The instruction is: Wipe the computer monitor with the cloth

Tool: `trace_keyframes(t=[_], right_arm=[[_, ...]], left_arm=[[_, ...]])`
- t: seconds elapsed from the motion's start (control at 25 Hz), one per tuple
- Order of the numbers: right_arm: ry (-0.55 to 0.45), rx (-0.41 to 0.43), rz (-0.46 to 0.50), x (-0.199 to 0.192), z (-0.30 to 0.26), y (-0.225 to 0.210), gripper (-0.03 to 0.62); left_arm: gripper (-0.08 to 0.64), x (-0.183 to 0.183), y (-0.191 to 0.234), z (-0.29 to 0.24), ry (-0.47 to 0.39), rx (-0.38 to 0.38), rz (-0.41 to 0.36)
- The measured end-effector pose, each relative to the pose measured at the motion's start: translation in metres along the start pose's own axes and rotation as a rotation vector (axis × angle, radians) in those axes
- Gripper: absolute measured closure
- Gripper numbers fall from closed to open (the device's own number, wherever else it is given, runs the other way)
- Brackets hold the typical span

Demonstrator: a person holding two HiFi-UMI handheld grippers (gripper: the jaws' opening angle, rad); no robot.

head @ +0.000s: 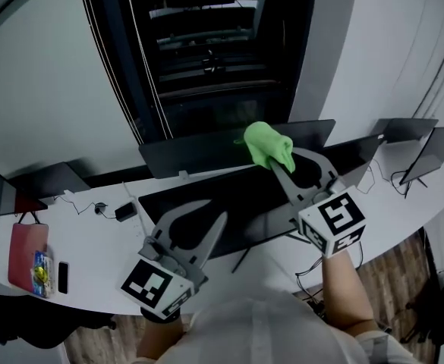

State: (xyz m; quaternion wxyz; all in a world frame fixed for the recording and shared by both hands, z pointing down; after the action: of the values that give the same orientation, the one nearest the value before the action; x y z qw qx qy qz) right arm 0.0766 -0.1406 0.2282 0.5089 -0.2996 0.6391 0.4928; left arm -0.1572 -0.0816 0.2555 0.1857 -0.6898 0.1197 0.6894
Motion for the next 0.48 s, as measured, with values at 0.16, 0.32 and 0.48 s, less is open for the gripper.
trace_keyframes(t=[0.16,0.32,0.48], right_arm=[[-0.003,0.01,0.011,-0.003,0.0,-0.009,0.52],[-0.018,0.044,0.015,-0.01,0.004,-0.022,0.52],[-0.028,0.094,0.053,-0.014,0.008,-0.049,0.52]], left_arm=[[0.486,-0.001,-0.002,-0.012,-0.005,-0.014,-0.006],[0.486,0.0,-0.007,-0.035,-0.005,-0.005,-0.009],[0.486,0.003,-0.017,-0.074,-0.012,0.017,-0.005]])
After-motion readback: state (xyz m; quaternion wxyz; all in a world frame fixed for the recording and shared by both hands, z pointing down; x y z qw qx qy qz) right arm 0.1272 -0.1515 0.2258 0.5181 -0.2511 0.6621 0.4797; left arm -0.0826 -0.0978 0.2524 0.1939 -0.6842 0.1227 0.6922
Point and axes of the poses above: the fingertips, and each gripper's own axes: z backward along the fingers, y to its left, x out of its top, the point moved 10 cm from there along z, backward along the fingers, and after that the axes turned 13 degrees about -x, right-handed, at the moved point
